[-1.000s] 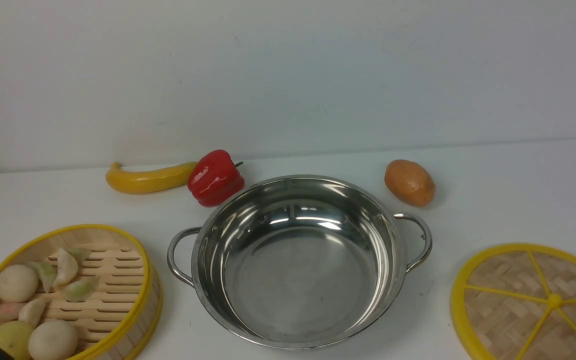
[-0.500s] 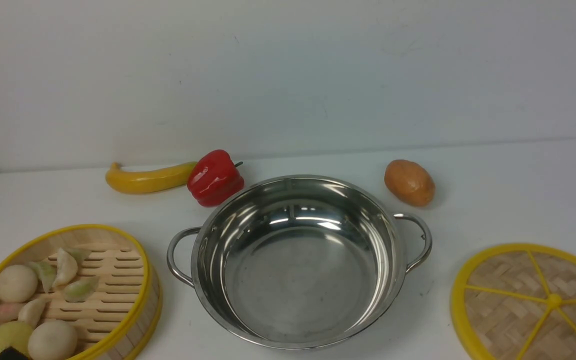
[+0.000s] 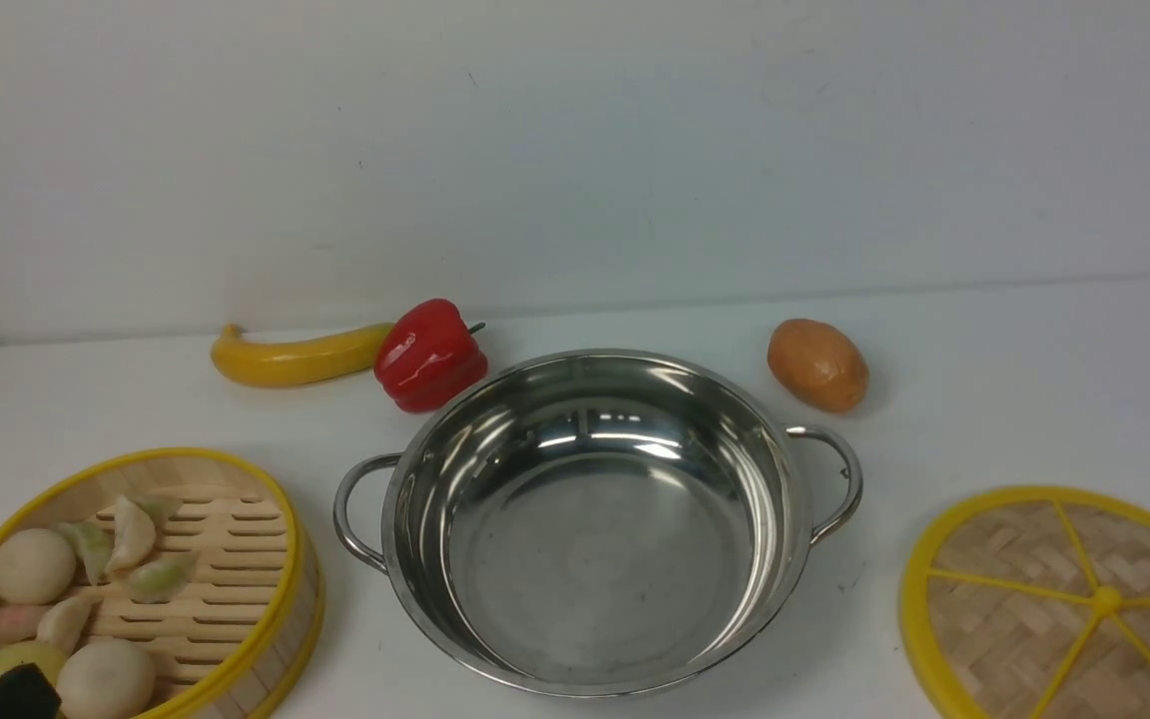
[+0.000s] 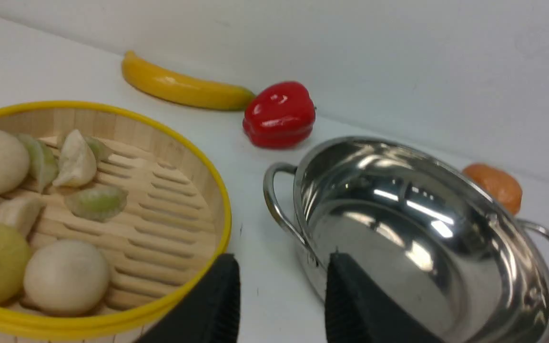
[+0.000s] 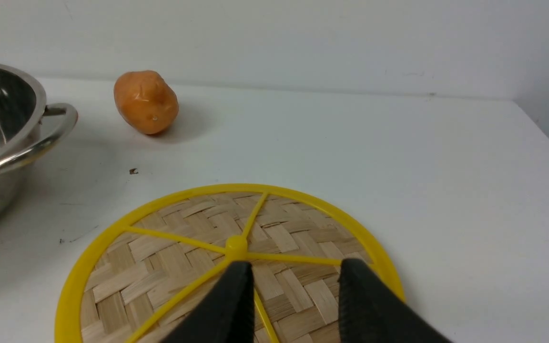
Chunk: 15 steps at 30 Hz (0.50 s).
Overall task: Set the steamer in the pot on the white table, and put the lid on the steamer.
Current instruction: 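Grasp the rim of the steamer basket holding the buns with the left gripper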
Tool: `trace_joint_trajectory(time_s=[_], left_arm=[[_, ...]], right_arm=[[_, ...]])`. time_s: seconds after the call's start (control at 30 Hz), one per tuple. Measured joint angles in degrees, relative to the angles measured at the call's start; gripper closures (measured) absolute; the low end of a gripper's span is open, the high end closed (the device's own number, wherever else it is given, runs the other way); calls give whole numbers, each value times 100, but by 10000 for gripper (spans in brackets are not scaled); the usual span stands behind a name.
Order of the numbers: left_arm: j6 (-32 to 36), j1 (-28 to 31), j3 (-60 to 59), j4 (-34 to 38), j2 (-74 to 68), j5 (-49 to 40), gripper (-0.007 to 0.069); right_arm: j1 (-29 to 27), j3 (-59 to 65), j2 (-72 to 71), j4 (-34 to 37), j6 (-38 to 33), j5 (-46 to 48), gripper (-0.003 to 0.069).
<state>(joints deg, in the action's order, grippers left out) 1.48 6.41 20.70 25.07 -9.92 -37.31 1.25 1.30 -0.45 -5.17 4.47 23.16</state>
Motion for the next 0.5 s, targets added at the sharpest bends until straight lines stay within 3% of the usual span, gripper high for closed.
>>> trace_joint_trajectory(time_s=[0.5], left_arm=[[1128,0,1680,-278,-2177,-2281,353]], right_arm=[[0,0,0,0,0,0,418]])
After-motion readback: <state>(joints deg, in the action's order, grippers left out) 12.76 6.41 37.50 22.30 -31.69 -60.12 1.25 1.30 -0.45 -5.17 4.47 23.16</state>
